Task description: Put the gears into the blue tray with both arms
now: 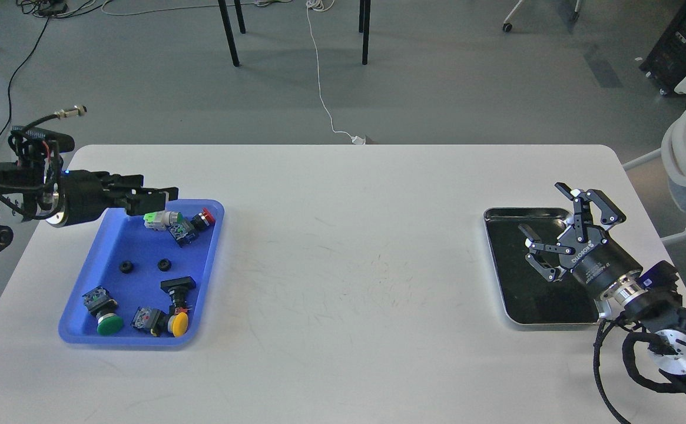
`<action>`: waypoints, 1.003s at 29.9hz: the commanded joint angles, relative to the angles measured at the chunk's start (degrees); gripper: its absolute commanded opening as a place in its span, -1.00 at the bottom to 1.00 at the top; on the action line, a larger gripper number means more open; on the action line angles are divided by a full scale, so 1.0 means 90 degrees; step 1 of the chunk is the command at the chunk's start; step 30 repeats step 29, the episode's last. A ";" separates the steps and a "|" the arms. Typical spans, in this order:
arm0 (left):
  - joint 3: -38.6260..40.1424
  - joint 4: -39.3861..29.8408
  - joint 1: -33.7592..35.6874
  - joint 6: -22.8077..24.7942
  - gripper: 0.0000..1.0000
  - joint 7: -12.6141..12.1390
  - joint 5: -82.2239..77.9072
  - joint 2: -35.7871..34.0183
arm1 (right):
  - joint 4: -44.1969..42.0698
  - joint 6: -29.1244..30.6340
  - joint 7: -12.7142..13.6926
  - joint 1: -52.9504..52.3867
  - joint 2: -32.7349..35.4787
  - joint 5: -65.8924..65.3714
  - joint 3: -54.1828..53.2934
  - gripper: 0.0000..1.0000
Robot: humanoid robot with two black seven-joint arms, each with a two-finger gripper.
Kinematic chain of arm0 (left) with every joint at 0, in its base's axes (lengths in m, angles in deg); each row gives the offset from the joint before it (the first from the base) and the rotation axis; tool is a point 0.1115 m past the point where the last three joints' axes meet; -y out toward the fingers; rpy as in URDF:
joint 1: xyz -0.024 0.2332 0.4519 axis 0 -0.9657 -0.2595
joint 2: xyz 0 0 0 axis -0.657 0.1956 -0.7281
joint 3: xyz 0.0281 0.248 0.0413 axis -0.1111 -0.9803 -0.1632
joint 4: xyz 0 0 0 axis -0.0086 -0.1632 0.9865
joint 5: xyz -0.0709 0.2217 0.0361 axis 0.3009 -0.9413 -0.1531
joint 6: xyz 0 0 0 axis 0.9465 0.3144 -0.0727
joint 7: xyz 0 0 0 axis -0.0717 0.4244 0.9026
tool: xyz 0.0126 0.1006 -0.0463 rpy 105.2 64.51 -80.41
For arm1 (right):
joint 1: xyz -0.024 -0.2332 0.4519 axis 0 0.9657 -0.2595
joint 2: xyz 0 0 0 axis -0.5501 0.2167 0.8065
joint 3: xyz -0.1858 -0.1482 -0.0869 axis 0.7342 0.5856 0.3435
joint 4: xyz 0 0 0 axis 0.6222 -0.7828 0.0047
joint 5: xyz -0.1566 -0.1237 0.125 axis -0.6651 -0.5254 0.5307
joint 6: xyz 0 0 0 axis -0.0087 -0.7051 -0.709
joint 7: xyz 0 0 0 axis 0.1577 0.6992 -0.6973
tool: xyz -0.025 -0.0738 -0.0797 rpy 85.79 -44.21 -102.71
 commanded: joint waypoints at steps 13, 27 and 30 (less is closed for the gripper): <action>0.2968 -0.0774 -0.1966 -0.0029 0.96 0.0001 0.5358 0.1970 | 0.0312 -0.1312 0.0001 -0.0628 -0.0206 0.0049 0.0028 0.92; 0.5384 -0.0725 -0.4048 0.0527 0.96 -0.0942 0.5348 0.3653 | 0.0498 -0.1617 0.0001 -0.0589 -0.0274 0.0029 -0.0012 0.98; 0.5384 -0.0725 -0.4048 0.0537 0.96 -0.0932 0.5348 0.3653 | 0.0498 -0.1607 0.0001 -0.0590 -0.0274 0.0029 -0.0012 0.98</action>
